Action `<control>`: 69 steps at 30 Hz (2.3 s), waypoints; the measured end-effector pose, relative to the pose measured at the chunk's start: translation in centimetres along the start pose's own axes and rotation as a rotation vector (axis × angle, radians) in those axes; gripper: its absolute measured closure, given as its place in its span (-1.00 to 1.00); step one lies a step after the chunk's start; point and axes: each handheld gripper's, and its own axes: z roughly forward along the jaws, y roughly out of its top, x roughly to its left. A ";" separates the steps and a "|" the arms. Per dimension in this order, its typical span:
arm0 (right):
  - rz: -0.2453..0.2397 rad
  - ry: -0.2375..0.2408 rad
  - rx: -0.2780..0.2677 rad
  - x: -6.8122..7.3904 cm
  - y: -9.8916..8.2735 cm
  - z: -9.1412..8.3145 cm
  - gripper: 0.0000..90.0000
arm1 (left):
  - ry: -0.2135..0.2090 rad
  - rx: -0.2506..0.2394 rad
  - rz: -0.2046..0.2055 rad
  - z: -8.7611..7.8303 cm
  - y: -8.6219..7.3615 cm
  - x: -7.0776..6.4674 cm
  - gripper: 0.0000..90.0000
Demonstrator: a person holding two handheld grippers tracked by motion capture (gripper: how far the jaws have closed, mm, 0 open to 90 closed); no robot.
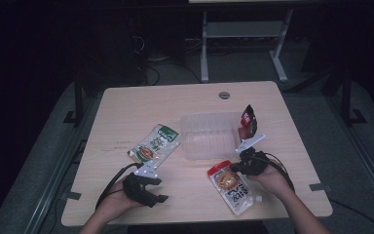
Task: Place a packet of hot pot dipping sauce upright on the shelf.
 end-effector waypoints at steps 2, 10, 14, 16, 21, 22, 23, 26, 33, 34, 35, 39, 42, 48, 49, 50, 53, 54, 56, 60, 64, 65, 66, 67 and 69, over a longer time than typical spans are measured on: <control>-0.010 0.003 0.014 0.1 0.1 0.4 1.00 | -0.003 0.002 0.000 0.1 0.0 0.0 -0.26; -0.072 0.024 0.029 1.7 2.0 2.3 1.00 | -0.001 0.006 0.013 0.0 0.0 0.0 -0.26; -0.114 0.035 0.034 2.6 3.1 3.3 1.00 | -0.002 -0.003 0.004 0.0 0.0 0.0 -0.26; -0.139 0.043 0.029 3.0 3.6 3.8 1.00 | -0.003 -0.003 0.004 0.0 0.0 0.0 -0.26; -0.185 0.071 0.033 4.4 4.7 4.9 1.00 | -0.004 -0.002 0.004 0.0 0.0 0.0 -0.25; -0.193 0.076 0.032 4.7 4.9 5.1 1.00 | -0.004 -0.001 0.004 0.0 0.0 0.0 -0.25; -0.194 0.081 0.035 4.9 5.0 5.2 1.00 | -0.005 -0.001 0.006 0.0 0.0 0.0 -0.25; -0.207 0.100 0.029 5.4 5.3 5.6 1.00 | -0.009 0.000 0.006 0.1 0.1 -0.1 -0.24; -0.230 0.126 0.018 6.4 5.9 5.4 1.00 | -0.007 -0.007 0.019 0.0 0.3 -0.4 -0.19; -0.226 0.125 0.007 6.2 5.9 5.0 1.00 | -0.006 -0.011 0.017 0.0 0.3 -0.4 -0.17; -0.210 0.125 -0.003 6.0 5.8 4.5 1.00 | -0.008 -0.013 0.015 -0.1 0.3 -0.4 -0.13; -0.127 0.110 -0.045 4.9 5.3 2.1 0.75 | -0.024 -0.017 0.005 -0.2 0.4 -0.5 0.09; -0.085 0.098 -0.071 4.1 4.4 0.5 0.52 | -0.025 -0.042 0.010 -0.5 0.6 -0.6 0.32; -0.010 0.069 -0.109 2.9 2.0 -1.9 0.18 | -0.064 -0.073 0.006 -0.6 1.3 -1.2 0.83; -0.003 0.064 -0.114 2.8 1.7 -2.2 0.14 | -0.082 -0.082 0.008 -0.5 1.6 -1.4 0.90; 0.014 0.058 -0.121 2.6 1.2 -2.6 0.10 | -0.092 -0.084 0.019 -0.5 1.8 -1.6 0.95; 0.047 0.035 -0.132 2.2 0.0 -3.5 -0.03 | -0.109 -0.078 0.041 -0.1 2.6 -2.2 0.99; 0.064 0.030 -0.132 2.1 -0.5 -3.8 -0.03 | -0.118 -0.080 0.038 0.1 2.9 -2.4 0.99; 0.095 0.028 -0.144 1.7 -1.4 -4.3 -0.03 | -0.128 -0.078 0.052 0.6 3.5 -2.7 0.99; 0.164 0.030 -0.160 0.9 -3.1 -5.1 -0.04 | -0.132 -0.066 0.077 1.9 4.8 -3.1 0.99; 0.195 0.026 -0.157 0.5 -4.4 -5.4 -0.04 | -0.138 -0.063 0.090 3.2 6.0 -3.2 0.99; 0.199 0.025 -0.154 0.4 -4.6 -5.3 -0.04 | -0.140 -0.061 0.096 3.6 6.3 -3.2 0.99; 0.209 0.028 -0.154 0.4 -4.7 -5.3 -0.05 | -0.140 -0.062 0.097 4.0 6.6 -3.2 0.99; 0.212 0.030 -0.156 0.4 -4.6 -5.2 -0.06 | -0.138 -0.061 0.103 4.4 6.8 -3.2 0.99; 0.203 0.032 -0.151 0.5 -4.4 -4.9 -0.07 | -0.130 -0.051 0.119 5.0 6.9 -3.5 0.99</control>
